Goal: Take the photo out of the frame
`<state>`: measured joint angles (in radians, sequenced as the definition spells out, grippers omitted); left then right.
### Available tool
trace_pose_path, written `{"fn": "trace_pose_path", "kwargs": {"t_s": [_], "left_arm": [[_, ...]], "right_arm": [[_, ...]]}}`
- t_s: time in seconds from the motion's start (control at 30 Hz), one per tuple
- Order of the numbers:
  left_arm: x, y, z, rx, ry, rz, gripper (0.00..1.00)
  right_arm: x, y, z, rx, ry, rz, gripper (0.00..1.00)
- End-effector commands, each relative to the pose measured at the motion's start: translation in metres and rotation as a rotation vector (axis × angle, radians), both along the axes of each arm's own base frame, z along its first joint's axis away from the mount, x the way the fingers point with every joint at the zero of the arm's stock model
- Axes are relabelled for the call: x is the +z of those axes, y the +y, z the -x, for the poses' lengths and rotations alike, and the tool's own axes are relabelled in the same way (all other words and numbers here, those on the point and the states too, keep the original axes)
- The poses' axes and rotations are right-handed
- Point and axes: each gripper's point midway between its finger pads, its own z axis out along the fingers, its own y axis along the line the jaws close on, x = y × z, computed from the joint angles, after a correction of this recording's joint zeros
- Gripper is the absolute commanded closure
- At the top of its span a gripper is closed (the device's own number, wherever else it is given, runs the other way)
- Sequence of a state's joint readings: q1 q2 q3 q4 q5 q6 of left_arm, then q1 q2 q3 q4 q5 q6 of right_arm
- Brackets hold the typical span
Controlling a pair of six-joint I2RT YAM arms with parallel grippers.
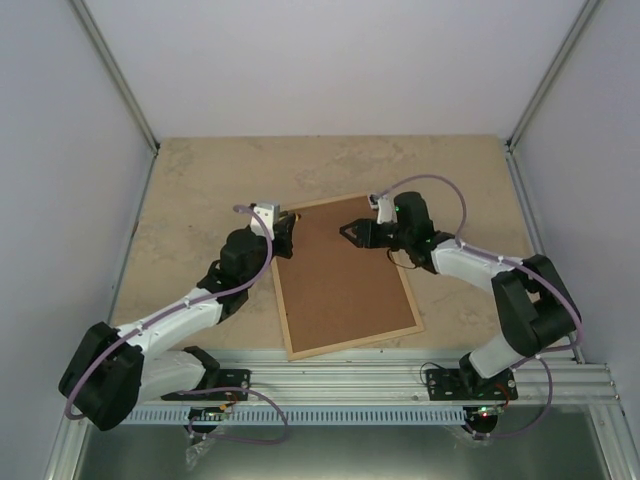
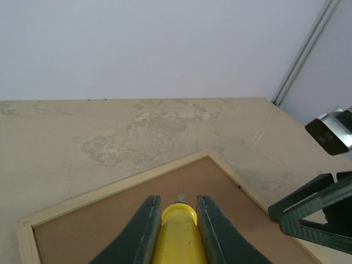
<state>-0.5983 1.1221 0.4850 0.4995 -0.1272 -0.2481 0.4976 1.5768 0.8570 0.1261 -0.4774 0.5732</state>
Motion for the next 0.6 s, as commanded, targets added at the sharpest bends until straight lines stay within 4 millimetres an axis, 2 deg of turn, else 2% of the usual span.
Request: {"fn": "trace_pose_path", "kwargs": {"t_s": [0.0,0.23,0.47,0.57], "left_arm": [[0.014,-0.007,0.004,-0.038,-0.061,0.083,1.00],[0.023,-0.012,0.016,-0.081,-0.108,0.129,1.00],[0.024,-0.026,0.034,-0.136,-0.157,0.115,1.00],[0.029,-0.029,0.042,-0.155,-0.195,0.121,1.00]], "right_arm": [[0.062,0.033,0.025,0.119,-0.042,-0.327,0.48],[0.076,0.063,0.053,0.181,0.005,-0.482,0.44],[0.089,0.070,0.057,0.172,0.052,-0.613,0.44],[0.087,0.068,0.053,0.131,0.082,-0.634,0.42]]}}
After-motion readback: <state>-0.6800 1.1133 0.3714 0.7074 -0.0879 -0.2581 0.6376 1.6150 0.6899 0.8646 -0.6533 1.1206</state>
